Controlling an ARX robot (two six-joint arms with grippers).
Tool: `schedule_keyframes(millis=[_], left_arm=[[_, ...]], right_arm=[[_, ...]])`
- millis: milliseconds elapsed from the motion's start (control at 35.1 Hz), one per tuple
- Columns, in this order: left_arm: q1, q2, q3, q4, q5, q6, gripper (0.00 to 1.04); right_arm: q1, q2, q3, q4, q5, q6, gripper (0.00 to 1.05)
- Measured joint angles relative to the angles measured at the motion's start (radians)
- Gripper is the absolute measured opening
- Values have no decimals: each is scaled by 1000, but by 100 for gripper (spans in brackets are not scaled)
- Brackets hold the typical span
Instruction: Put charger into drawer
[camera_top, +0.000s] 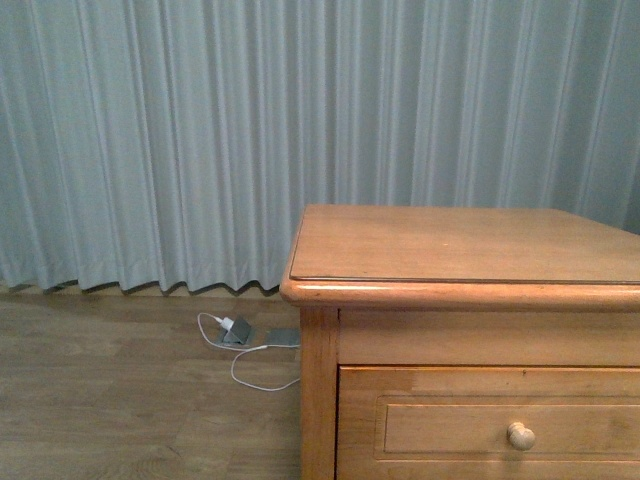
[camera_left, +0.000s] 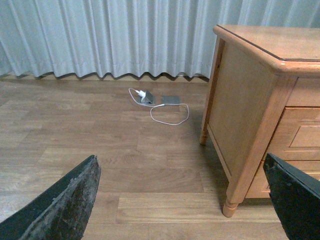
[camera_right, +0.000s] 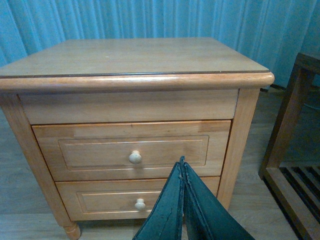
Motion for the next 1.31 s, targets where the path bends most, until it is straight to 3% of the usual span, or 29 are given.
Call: schedule_keyframes(millis=[627, 741, 968, 1196, 1310], left_arm=[[0, 0, 0, 0, 0, 0, 98], [0, 0, 0, 0, 0, 0, 98], [0, 0, 0, 0, 0, 0, 98], [0, 0, 0, 0, 0, 0, 98], [0, 0, 0, 0, 0, 0, 98]], right_arm=[[0, -208, 0, -207, 0, 0, 1], [0, -335, 1, -369, 0, 0, 1], [0, -378, 1, -383, 0, -2, 2], [0, -378, 1, -384, 0, -2, 35], [0, -378, 1, -384, 0, -2, 58]])
